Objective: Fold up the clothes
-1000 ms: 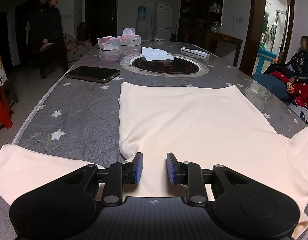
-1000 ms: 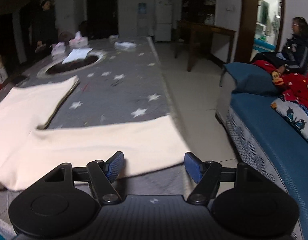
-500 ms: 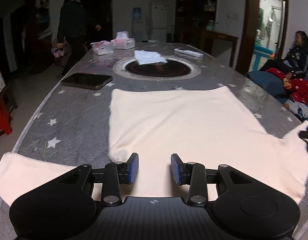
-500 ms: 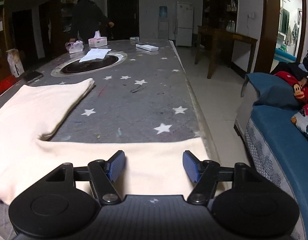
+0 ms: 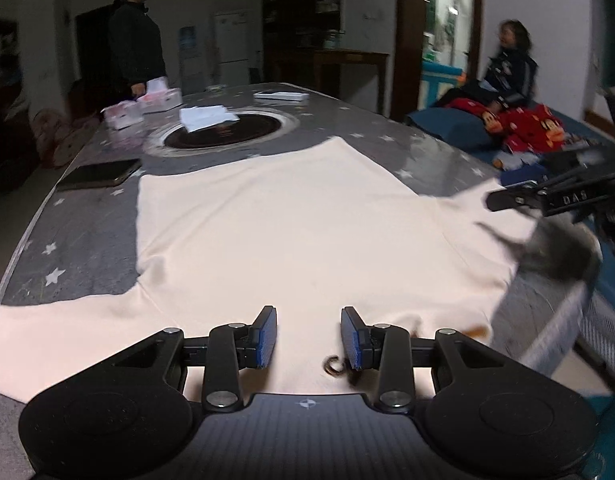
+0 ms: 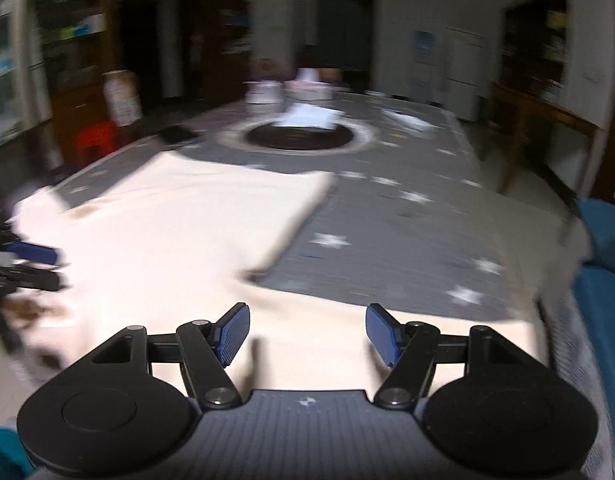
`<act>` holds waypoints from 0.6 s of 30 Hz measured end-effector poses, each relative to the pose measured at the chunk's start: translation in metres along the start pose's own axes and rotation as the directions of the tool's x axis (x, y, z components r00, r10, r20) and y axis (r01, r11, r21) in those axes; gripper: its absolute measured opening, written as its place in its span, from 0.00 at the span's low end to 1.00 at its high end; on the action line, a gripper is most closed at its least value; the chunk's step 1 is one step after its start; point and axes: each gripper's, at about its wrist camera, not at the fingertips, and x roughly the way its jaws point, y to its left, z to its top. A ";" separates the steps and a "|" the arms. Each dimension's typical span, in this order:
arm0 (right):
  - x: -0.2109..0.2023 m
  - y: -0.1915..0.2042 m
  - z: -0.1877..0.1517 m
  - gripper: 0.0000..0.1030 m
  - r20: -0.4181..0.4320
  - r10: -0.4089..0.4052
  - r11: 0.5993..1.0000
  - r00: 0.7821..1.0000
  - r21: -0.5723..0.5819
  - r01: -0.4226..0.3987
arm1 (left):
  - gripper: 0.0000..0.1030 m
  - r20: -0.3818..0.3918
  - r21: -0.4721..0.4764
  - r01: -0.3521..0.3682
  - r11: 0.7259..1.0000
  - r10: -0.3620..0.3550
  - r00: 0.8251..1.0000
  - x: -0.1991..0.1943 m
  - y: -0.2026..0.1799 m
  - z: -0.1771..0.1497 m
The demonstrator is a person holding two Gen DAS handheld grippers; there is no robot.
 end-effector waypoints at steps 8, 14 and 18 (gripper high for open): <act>0.013 0.070 -0.008 0.65 -0.045 0.121 0.963 0.992 -0.238 -0.128 | 0.38 -0.008 0.005 0.018 1.000 -0.018 1.000 -0.001 -0.003 -0.006; 0.001 0.057 -0.008 0.66 -0.030 0.103 0.977 0.994 -0.185 -0.107 | 0.38 0.021 0.003 0.016 1.000 -0.016 1.000 -0.004 -0.002 0.007; -0.010 0.023 -0.009 0.66 0.001 0.036 0.997 0.999 -0.063 -0.036 | 0.40 0.054 -0.017 0.045 0.999 -0.044 0.998 0.001 -0.007 0.022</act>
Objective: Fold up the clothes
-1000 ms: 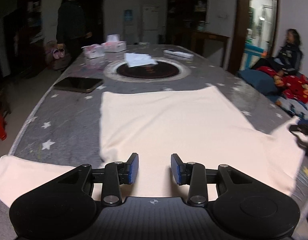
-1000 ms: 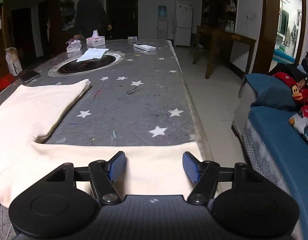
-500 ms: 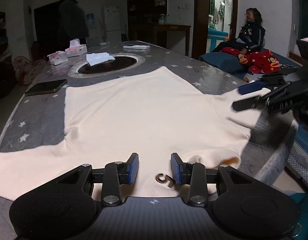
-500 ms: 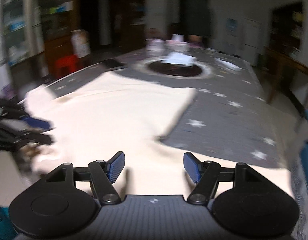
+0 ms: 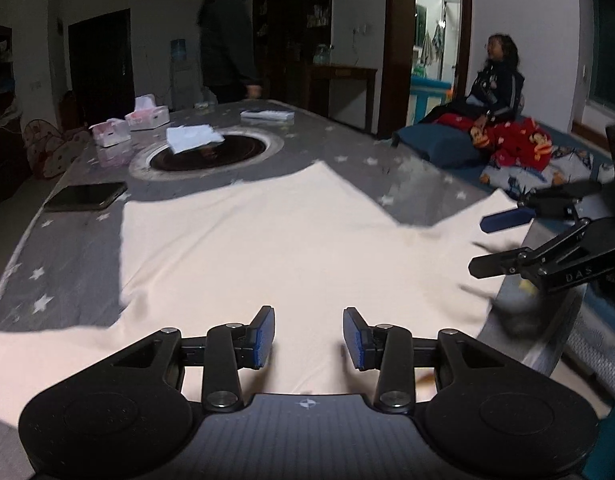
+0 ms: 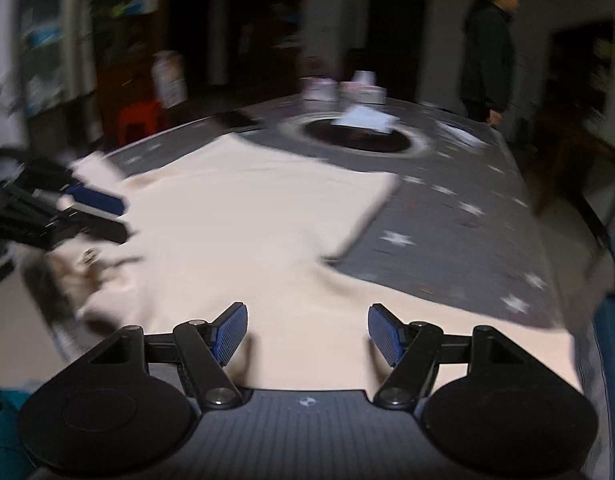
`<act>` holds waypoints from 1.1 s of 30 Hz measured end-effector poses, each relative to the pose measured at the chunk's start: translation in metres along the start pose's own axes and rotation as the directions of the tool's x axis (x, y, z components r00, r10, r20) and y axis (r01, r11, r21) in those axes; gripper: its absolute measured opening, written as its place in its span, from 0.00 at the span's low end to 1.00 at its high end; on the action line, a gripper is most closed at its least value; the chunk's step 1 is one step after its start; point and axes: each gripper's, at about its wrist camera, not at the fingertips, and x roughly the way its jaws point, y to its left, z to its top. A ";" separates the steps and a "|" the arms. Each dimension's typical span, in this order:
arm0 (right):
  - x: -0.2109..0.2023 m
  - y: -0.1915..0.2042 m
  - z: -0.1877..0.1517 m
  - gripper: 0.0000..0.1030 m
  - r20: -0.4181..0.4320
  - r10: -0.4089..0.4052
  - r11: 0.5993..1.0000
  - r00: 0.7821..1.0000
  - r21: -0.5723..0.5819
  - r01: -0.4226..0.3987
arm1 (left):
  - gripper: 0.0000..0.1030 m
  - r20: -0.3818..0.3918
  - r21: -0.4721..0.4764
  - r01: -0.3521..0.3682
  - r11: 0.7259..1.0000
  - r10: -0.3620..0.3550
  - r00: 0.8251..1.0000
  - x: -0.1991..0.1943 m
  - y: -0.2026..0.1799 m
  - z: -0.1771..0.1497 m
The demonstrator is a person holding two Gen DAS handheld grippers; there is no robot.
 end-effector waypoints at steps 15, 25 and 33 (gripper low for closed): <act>-0.027 -0.124 -0.053 0.56 -0.103 -0.371 0.844 0.923 0.377 0.382 | 0.47 -0.037 0.061 0.129 0.990 -0.126 0.991 0.043 -0.056 0.014; -0.026 -0.129 -0.055 0.22 -0.088 -0.358 0.839 0.930 0.407 0.362 | 0.51 -0.072 0.090 0.144 0.986 -0.137 0.988 0.049 -0.067 0.007; -0.034 -0.133 -0.053 0.11 -0.053 -0.352 0.829 0.935 0.446 0.337 | 0.55 -0.078 0.092 0.140 0.986 -0.133 0.988 0.051 -0.068 0.005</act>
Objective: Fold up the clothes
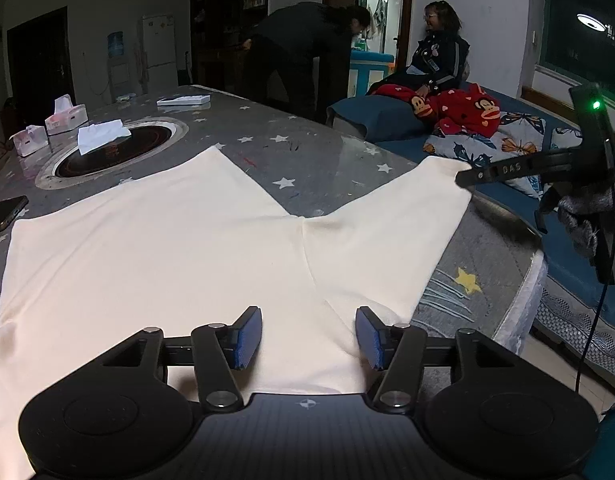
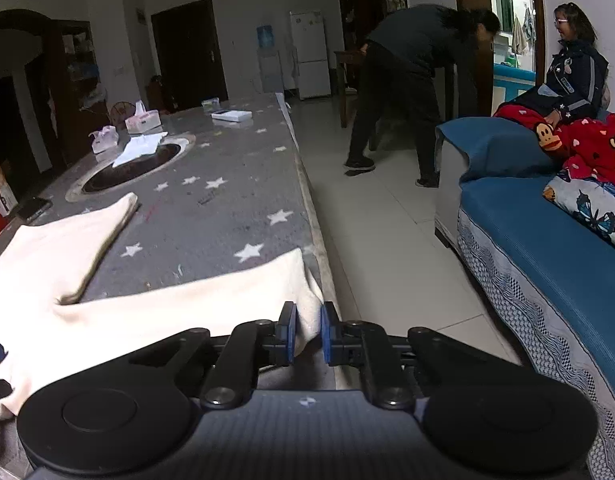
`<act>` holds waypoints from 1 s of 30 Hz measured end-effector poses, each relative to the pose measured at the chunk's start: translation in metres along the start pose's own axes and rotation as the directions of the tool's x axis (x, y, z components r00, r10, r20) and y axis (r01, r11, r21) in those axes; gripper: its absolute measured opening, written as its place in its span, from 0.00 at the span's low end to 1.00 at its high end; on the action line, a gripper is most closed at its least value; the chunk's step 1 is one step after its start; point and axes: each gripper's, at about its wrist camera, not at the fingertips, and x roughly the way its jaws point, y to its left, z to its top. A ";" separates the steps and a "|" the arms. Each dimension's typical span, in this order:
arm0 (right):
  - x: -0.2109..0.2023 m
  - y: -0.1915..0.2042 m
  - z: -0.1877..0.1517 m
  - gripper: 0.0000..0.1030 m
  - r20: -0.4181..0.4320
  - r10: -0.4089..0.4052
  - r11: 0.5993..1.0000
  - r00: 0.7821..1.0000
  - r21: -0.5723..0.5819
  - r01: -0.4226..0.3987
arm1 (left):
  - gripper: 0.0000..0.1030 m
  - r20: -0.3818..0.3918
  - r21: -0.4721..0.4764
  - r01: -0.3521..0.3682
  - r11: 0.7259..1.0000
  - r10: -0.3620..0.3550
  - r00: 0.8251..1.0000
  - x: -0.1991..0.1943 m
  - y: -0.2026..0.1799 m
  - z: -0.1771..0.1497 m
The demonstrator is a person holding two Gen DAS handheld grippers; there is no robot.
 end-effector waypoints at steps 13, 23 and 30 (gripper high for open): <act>-0.038 0.051 0.052 0.08 0.111 0.204 0.976 0.973 -0.098 -0.193 | 0.58 0.027 -0.019 -0.003 1.000 0.003 1.000 -0.007 0.005 -0.001; -0.034 0.081 0.068 0.26 0.104 0.203 0.970 0.974 -0.159 -0.185 | 0.63 0.074 -0.068 -0.037 0.997 0.042 0.996 -0.027 0.025 -0.002; -0.013 0.075 0.028 0.35 -0.001 0.104 0.970 0.995 -0.222 -0.102 | 0.64 0.069 -0.058 -0.028 0.998 0.032 0.997 -0.022 0.024 0.001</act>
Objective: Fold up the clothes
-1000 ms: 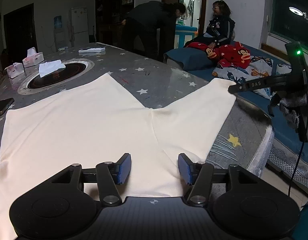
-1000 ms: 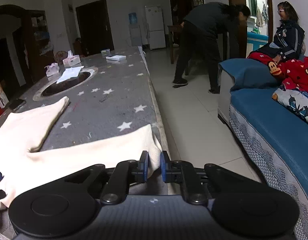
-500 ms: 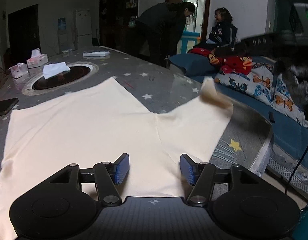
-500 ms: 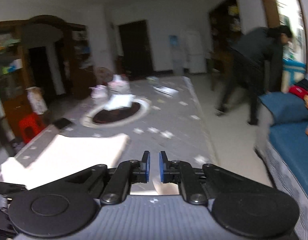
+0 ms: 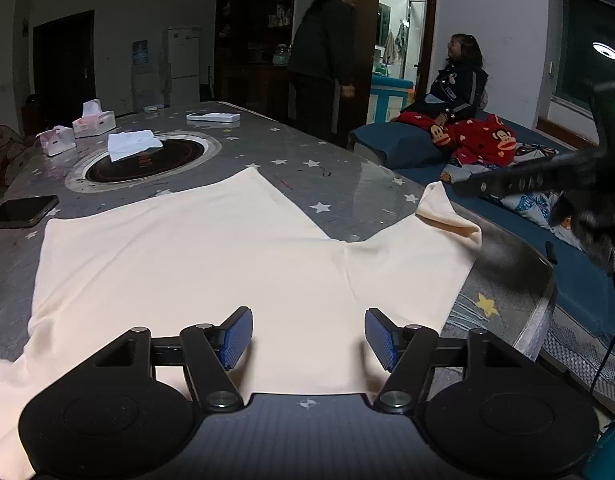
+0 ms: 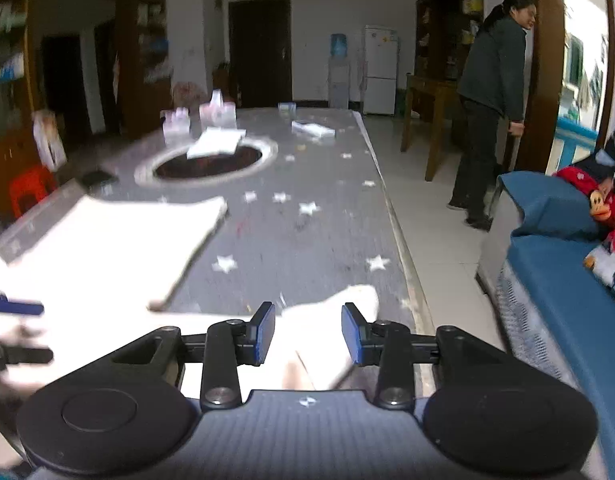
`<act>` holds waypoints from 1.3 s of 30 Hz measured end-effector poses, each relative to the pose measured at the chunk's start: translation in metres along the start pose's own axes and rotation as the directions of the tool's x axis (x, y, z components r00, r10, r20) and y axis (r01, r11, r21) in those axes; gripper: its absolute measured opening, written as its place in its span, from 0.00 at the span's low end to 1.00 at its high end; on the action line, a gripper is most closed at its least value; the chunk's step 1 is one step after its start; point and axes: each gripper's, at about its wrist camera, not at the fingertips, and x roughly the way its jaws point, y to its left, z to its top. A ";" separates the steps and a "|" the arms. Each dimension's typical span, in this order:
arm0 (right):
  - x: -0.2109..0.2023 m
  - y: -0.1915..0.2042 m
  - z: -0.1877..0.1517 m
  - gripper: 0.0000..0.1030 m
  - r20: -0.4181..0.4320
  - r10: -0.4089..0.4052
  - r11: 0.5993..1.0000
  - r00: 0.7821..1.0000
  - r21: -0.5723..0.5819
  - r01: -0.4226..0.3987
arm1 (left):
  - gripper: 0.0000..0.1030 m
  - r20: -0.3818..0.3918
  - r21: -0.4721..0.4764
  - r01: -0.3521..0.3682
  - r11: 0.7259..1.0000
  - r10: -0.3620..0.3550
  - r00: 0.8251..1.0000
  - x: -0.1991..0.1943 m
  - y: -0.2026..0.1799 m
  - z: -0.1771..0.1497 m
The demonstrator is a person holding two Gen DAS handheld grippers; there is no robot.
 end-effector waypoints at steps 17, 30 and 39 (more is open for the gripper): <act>0.023 -0.020 -0.022 0.08 -0.032 -0.016 0.997 0.999 0.075 0.019 | 0.67 -0.029 0.001 -0.023 1.000 0.023 0.999 0.004 -0.004 -0.001; -0.022 -0.012 0.035 0.05 0.149 0.169 0.973 0.974 0.134 -0.189 | 0.68 0.026 -0.039 -0.067 0.997 0.068 0.997 -0.013 0.012 0.001; -0.001 -0.013 0.010 0.31 0.042 -0.029 0.995 0.999 0.094 0.025 | 0.70 0.039 -0.060 -0.076 0.995 0.078 0.996 -0.020 0.022 -0.003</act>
